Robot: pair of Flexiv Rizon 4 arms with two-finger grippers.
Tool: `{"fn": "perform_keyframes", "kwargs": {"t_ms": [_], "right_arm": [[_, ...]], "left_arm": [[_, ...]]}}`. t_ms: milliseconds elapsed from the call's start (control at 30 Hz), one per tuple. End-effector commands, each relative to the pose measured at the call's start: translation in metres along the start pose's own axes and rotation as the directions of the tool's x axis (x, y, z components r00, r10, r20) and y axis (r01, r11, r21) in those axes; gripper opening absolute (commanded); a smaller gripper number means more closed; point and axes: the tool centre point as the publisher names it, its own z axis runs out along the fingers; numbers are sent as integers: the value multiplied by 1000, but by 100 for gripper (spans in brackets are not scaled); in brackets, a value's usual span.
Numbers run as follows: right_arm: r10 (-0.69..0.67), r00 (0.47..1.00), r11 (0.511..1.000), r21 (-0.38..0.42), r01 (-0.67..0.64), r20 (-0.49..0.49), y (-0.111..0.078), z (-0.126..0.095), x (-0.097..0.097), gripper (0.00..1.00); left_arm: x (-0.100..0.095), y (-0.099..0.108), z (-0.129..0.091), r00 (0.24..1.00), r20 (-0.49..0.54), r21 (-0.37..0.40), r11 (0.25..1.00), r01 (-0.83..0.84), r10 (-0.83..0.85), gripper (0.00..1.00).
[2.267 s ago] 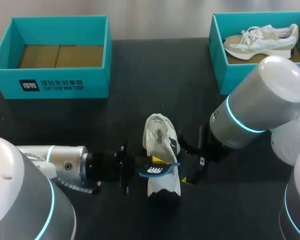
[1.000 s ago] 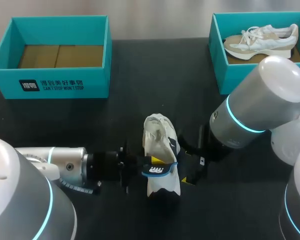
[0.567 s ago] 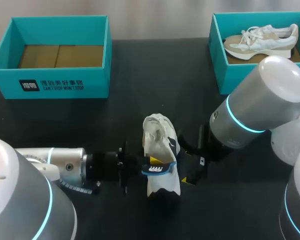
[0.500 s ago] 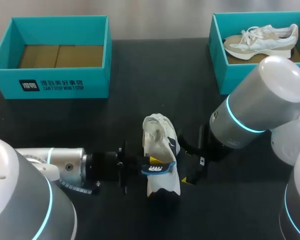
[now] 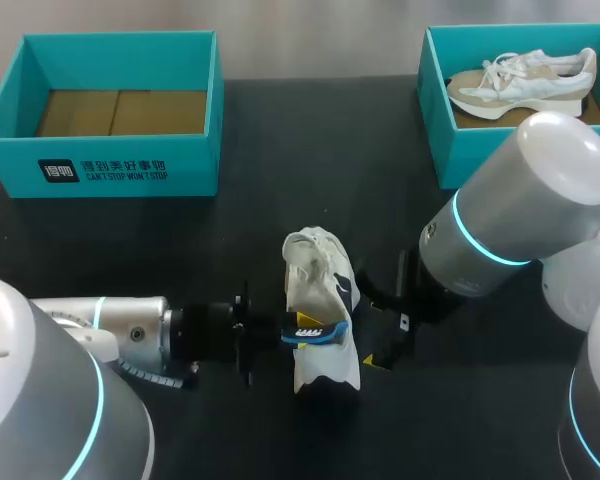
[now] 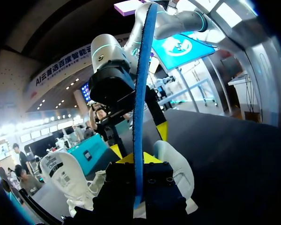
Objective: Take the shoe out of the shoebox, open the shoe tongue, remove and reinsert the insole, then place the shoe into the shoebox
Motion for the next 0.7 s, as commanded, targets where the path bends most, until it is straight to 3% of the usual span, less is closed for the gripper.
{"fn": "perform_keyframes", "kwargs": {"t_ms": [33, 700], "right_arm": [[1, 1000, 1000, 1, -1, 3, 0, 1, 2, 100], [1, 1000, 1000, 1, -1, 3, 0, 1, 2, 100]], "left_arm": [[-1, 3, 0, 1000, -9, 6, 1000, 1, -1, 0], [-17, 6, 3, 986, -80, 95, 986, -137, 144, 0]]}}
